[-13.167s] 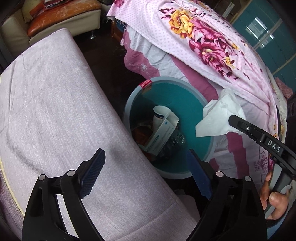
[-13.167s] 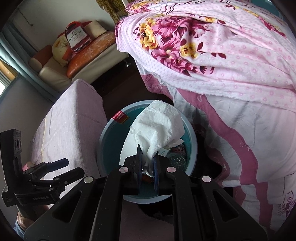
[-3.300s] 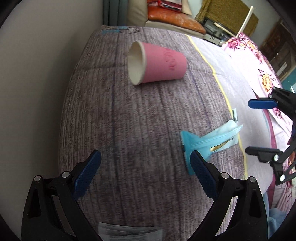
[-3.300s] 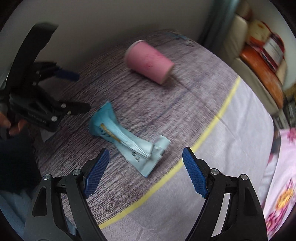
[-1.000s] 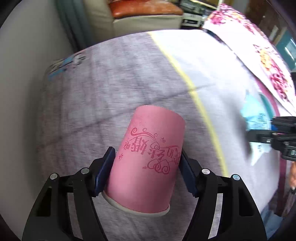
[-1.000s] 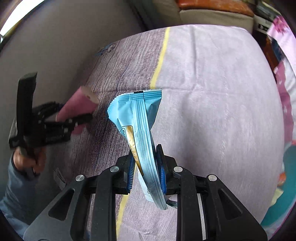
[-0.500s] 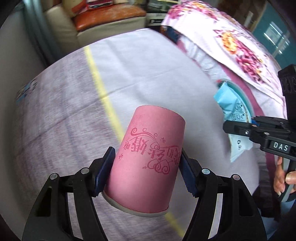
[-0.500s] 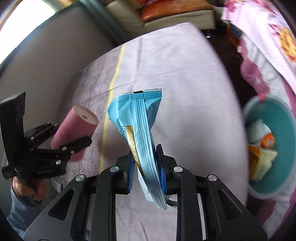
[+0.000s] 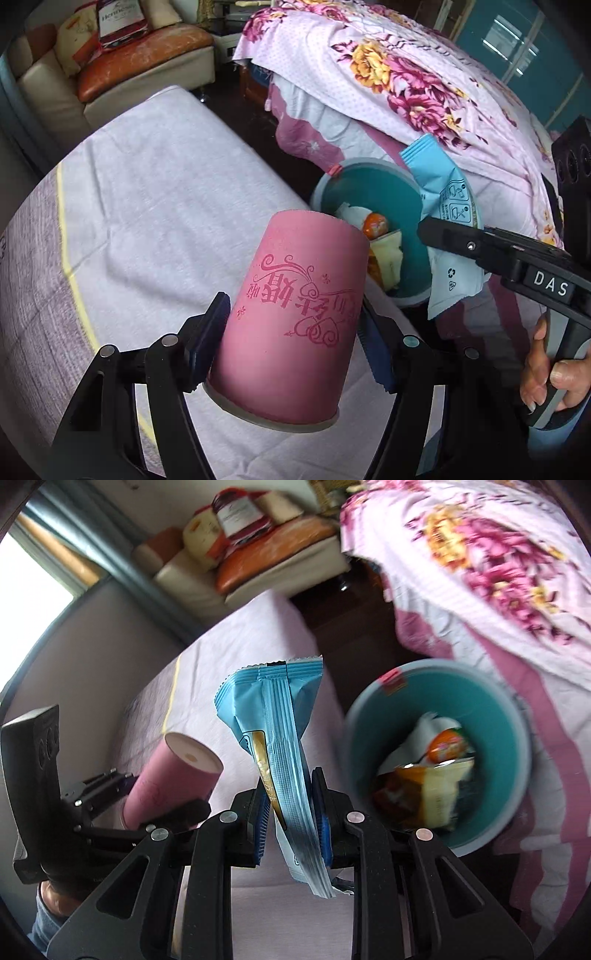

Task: Collect trash
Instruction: 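Carry the pink cup and blue wrapper over the teal bin and open both grippers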

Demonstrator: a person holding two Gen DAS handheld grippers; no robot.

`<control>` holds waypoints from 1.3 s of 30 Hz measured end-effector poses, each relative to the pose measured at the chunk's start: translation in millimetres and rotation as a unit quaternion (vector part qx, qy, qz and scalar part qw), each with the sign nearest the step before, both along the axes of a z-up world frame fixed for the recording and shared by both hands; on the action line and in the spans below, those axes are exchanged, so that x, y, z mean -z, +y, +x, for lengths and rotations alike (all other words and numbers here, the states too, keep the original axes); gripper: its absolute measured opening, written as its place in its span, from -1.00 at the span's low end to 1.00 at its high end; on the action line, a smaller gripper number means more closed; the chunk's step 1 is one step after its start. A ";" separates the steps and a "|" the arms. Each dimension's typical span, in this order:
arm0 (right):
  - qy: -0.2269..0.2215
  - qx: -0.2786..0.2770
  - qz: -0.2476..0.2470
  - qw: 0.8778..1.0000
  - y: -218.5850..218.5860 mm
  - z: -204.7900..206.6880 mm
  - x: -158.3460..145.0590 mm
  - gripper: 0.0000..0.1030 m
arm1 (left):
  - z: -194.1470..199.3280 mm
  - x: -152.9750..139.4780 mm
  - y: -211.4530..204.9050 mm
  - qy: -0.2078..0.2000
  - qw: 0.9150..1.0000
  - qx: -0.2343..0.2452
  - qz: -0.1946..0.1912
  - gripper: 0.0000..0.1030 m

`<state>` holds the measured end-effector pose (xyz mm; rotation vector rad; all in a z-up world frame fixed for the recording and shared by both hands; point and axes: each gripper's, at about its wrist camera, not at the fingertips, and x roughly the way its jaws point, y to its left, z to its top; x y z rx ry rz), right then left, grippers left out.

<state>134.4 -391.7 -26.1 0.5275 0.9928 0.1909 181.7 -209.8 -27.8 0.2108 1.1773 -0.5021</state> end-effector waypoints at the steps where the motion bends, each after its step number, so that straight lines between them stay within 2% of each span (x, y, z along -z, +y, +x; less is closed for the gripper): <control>1: -0.001 0.004 0.000 1.000 -4.7 0.5 -0.6 -0.59 | 0.6 0.4 -5.5 0.000 1.000 0.001 0.000 0.33; 9: -0.002 0.058 0.006 0.998 -61.4 -8.6 3.5 -0.59 | 9.5 4.1 -50.2 0.007 1.000 0.012 -0.003 0.33; 18: 0.002 0.086 0.013 0.996 -98.5 -7.5 13.6 -0.59 | 13.9 17.0 -98.9 0.011 0.999 0.038 0.003 0.33; 37: 0.022 0.100 -0.002 0.995 -107.2 4.3 19.9 -0.58 | 31.4 42.3 -112.1 0.025 0.999 0.029 0.000 0.37; 39: 0.024 0.101 -0.004 0.995 -107.2 5.7 20.4 -0.58 | 32.7 42.7 -112.3 0.024 0.999 0.028 -0.001 0.48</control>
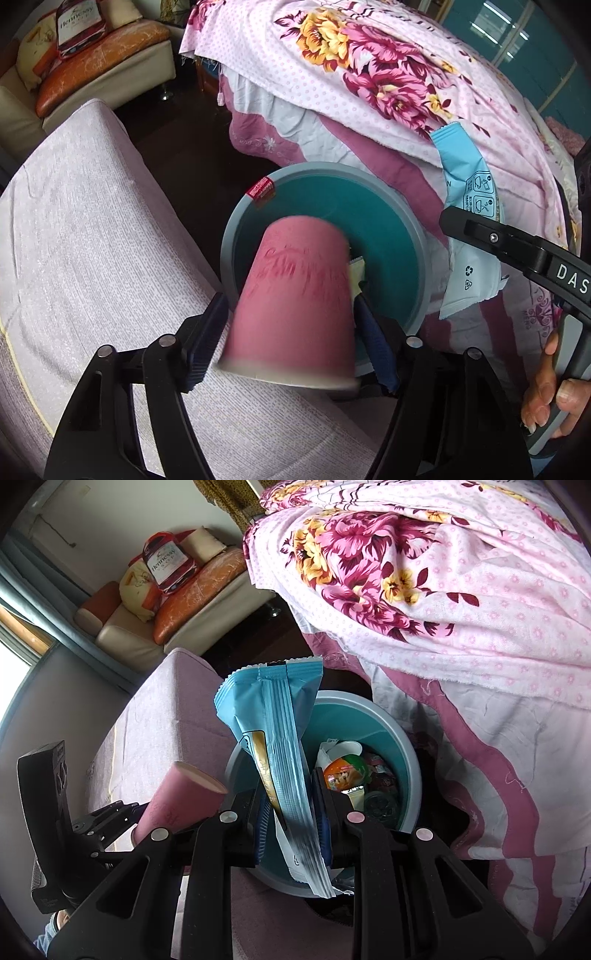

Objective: Collect trash

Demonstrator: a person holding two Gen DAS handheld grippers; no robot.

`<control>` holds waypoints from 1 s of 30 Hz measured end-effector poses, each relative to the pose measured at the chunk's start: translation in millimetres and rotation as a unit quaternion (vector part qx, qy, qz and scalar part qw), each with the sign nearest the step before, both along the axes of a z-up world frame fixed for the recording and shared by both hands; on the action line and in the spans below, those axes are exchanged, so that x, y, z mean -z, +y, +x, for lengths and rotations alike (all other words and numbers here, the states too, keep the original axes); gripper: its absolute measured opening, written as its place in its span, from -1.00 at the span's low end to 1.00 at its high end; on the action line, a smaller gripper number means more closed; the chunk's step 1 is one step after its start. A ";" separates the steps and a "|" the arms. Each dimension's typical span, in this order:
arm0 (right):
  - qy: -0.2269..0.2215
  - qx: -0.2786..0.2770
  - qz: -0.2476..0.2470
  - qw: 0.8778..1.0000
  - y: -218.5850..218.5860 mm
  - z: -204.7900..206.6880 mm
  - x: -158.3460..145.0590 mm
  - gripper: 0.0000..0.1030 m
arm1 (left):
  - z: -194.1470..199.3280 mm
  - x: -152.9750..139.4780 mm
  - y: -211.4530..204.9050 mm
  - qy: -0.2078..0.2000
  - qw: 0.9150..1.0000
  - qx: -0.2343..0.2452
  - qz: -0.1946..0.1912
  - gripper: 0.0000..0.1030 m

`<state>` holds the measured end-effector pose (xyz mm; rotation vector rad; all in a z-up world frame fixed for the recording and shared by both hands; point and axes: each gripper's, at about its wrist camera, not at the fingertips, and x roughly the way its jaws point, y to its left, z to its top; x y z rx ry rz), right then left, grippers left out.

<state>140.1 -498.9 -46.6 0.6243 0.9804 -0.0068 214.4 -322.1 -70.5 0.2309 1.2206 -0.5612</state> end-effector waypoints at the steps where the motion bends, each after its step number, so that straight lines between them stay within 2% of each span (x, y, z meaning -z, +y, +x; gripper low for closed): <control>1: 0.001 0.000 -0.001 1.000 0.2 0.9 -0.1 -0.58 | 0.8 -0.4 0.2 -0.003 1.000 -0.003 0.002 0.64; 2: 0.002 0.001 -0.003 1.000 0.4 1.7 -0.6 -0.59 | 0.7 -1.2 0.8 -0.007 1.000 -0.006 0.004 0.75; 5: 0.003 0.002 -0.006 1.000 2.6 4.0 -2.3 -0.58 | 1.7 -4.0 3.0 -0.019 1.000 -0.013 0.011 0.81; 18: 0.023 -0.021 -0.020 0.999 20.3 20.0 5.8 -0.56 | 4.5 -2.3 45.2 -0.004 0.998 -0.065 0.005 0.82; 26: 0.036 -0.033 -0.036 0.998 35.9 28.6 8.8 -0.54 | 3.0 4.6 64.1 0.005 0.997 -0.079 0.001 0.82; 30: 0.043 -0.041 -0.049 0.997 45.6 33.8 9.2 -0.51 | 1.6 6.5 76.1 0.012 0.996 -0.091 -0.013 0.87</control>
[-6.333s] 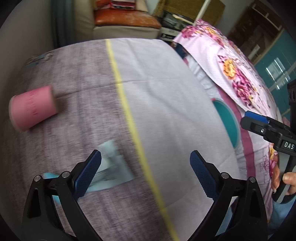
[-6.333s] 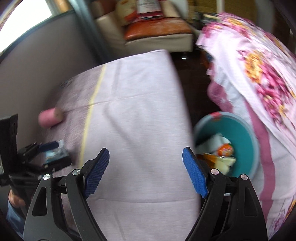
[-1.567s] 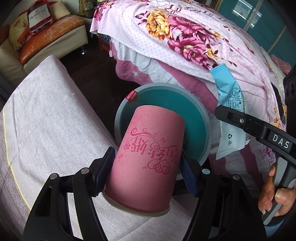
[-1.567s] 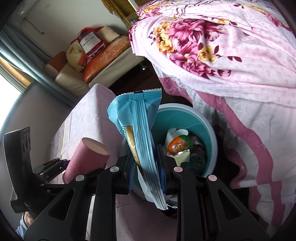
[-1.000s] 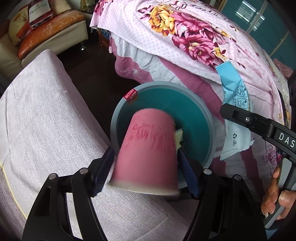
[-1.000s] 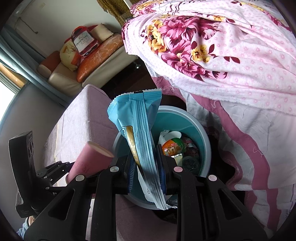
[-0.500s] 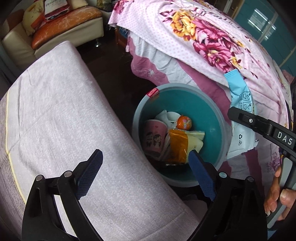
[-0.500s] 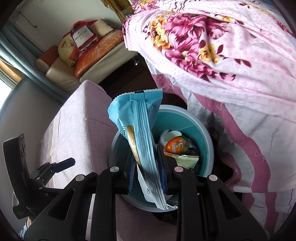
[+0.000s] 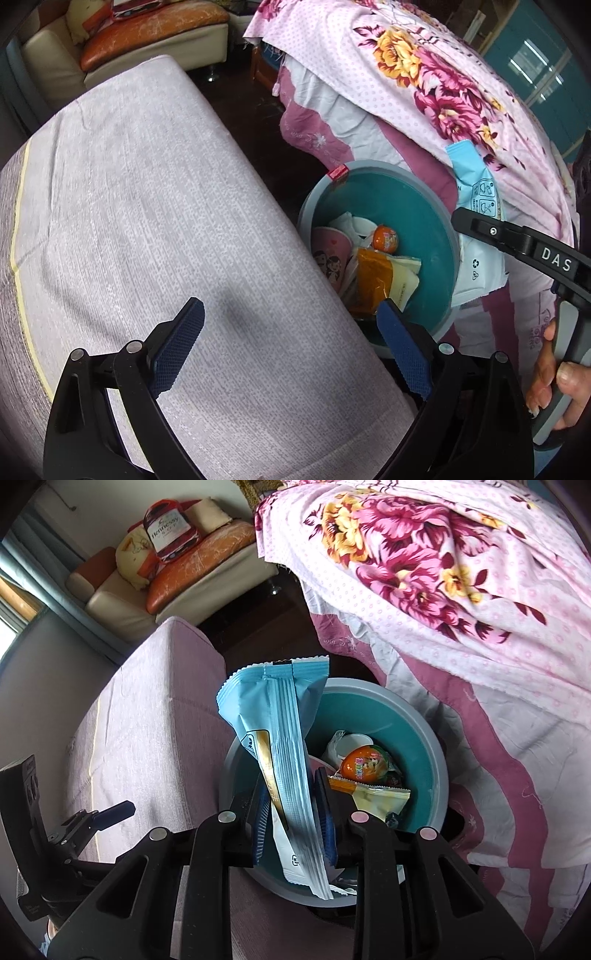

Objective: Collect trash

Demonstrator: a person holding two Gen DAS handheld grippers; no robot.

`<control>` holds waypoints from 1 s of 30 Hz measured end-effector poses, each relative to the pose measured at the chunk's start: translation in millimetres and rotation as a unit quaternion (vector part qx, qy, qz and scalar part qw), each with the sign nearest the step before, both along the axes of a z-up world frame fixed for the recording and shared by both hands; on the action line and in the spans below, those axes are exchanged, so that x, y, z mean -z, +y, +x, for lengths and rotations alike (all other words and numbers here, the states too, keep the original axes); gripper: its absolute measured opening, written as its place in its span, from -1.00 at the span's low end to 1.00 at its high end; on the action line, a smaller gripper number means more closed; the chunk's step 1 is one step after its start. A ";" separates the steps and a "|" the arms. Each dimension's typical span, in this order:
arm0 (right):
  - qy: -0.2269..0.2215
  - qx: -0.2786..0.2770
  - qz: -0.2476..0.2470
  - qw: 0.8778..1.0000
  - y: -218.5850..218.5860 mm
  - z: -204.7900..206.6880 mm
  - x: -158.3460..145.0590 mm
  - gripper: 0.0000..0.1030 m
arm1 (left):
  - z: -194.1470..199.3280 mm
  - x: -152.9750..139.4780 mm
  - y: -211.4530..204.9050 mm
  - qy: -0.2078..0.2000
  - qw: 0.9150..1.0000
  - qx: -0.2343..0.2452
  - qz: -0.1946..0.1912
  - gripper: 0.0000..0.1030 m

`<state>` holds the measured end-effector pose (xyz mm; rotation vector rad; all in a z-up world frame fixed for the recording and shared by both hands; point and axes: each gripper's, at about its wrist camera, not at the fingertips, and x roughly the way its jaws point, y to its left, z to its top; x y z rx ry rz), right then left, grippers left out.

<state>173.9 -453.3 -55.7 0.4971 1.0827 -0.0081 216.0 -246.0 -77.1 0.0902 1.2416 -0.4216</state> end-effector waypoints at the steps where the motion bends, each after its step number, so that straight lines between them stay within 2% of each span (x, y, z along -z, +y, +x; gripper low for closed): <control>1: 0.002 -0.001 -0.002 1.000 2.4 1.1 0.2 -0.50 | -0.3 0.0 3.0 0.000 1.000 -0.003 -0.003 0.90; 3: 0.004 -0.003 -0.006 1.000 7.0 3.3 0.4 -0.41 | -0.8 -0.3 7.7 -0.002 1.000 -0.008 -0.007 0.90; 5: 0.005 -0.003 -0.014 1.000 12.1 4.9 0.0 -0.16 | 0.3 -0.6 10.8 -0.002 1.000 -0.012 -0.011 0.91; 6: 0.005 -0.005 -0.022 1.000 16.7 5.7 -1.3 0.09 | 0.6 -0.6 12.4 -0.002 1.000 -0.014 -0.013 0.91; 7: 0.006 -0.008 -0.029 1.000 20.4 6.2 -2.0 0.25 | 1.1 -0.9 15.5 -0.002 1.000 -0.017 -0.016 0.91; 8: 0.008 -0.010 -0.031 0.999 23.1 6.8 -1.8 0.29 | 1.4 -1.0 18.1 -0.002 1.000 -0.019 -0.018 0.91; 10: 0.012 -0.013 -0.033 0.999 26.9 7.8 -2.2 0.52 | 2.2 -1.5 23.6 -0.002 0.999 -0.025 -0.023 0.92; 13: 0.025 -0.015 -0.054 0.998 34.7 8.6 -6.1 0.62 | 2.4 -3.5 33.1 -0.003 0.999 -0.033 -0.029 0.92; 21: 0.024 -0.038 -0.105 0.993 56.7 -2.4 -25.2 0.68 | -8.0 -17.1 48.0 -0.019 0.998 -0.042 -0.034 0.92; 24: 0.015 -0.038 -0.112 0.993 61.4 -10.1 -33.8 0.79 | -15.4 -26.1 52.2 -0.027 0.998 -0.043 -0.038 0.92; 30: 0.000 -0.038 -0.118 0.992 66.8 -25.2 -49.0 0.84 | -32.8 -42.1 56.6 -0.043 0.998 -0.039 -0.029 0.92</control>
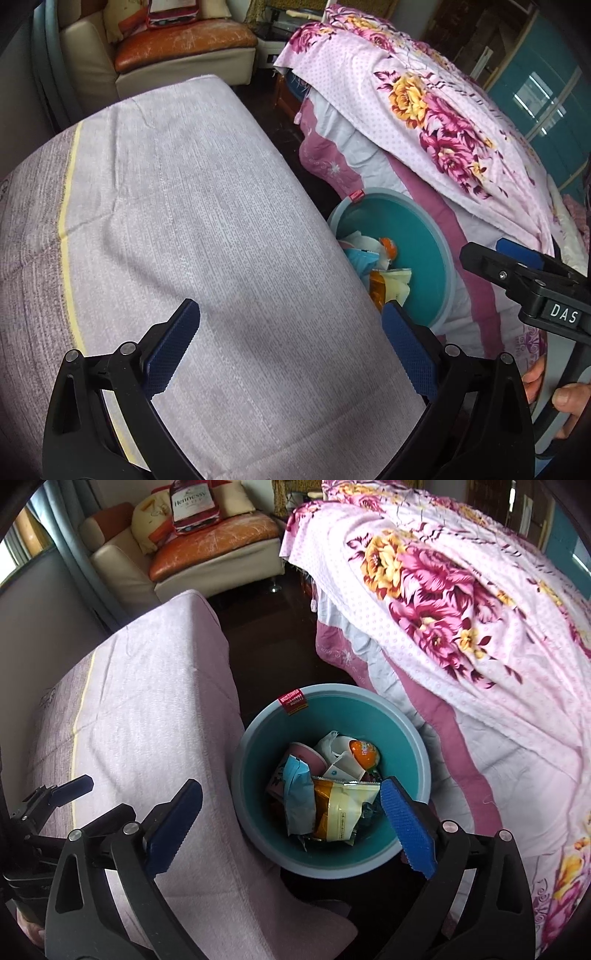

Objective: Collect trash

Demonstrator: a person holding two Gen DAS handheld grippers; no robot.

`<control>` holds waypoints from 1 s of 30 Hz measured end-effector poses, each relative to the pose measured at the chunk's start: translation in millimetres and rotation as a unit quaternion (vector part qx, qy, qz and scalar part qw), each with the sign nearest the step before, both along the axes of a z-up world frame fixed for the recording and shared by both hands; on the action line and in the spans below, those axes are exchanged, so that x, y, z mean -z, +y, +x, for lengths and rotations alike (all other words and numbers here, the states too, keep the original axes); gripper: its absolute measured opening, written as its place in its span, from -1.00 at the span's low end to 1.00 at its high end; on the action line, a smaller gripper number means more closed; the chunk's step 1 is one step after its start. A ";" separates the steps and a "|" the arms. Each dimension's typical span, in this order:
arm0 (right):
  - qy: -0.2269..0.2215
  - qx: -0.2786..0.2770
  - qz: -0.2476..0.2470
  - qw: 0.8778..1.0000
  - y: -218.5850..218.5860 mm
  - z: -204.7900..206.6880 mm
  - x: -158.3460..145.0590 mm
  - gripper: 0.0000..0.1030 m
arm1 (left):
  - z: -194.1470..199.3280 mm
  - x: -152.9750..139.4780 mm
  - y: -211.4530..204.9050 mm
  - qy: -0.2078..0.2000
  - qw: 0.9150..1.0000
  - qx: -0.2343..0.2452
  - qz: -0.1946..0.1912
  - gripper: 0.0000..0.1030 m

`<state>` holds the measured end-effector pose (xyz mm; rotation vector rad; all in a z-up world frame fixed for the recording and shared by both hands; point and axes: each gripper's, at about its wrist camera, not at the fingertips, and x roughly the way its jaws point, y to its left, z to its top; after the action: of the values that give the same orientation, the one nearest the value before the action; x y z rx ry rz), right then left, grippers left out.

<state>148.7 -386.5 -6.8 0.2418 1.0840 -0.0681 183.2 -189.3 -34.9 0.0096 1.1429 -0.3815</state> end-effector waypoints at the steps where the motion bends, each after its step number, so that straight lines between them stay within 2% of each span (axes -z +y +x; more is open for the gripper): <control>1: -0.002 0.000 -0.001 1.000 0.2 -2.8 -2.4 0.84 | -2.0 -1.9 1.0 -0.002 1.000 0.001 0.002 0.92; 12: -0.023 -0.008 -0.005 1.000 5.7 -29.2 -23.3 0.86 | -29.1 -19.6 9.4 -0.018 1.000 -0.009 0.008 0.92; 30: -0.034 -0.023 0.000 0.999 17.8 -53.6 -32.3 0.86 | -49.7 -23.0 9.9 -0.021 1.000 -0.012 0.019 0.92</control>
<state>95.1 -368.8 25.5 0.2175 1.0223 -0.0176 133.6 -179.5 -11.9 0.0379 1.1087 -0.3365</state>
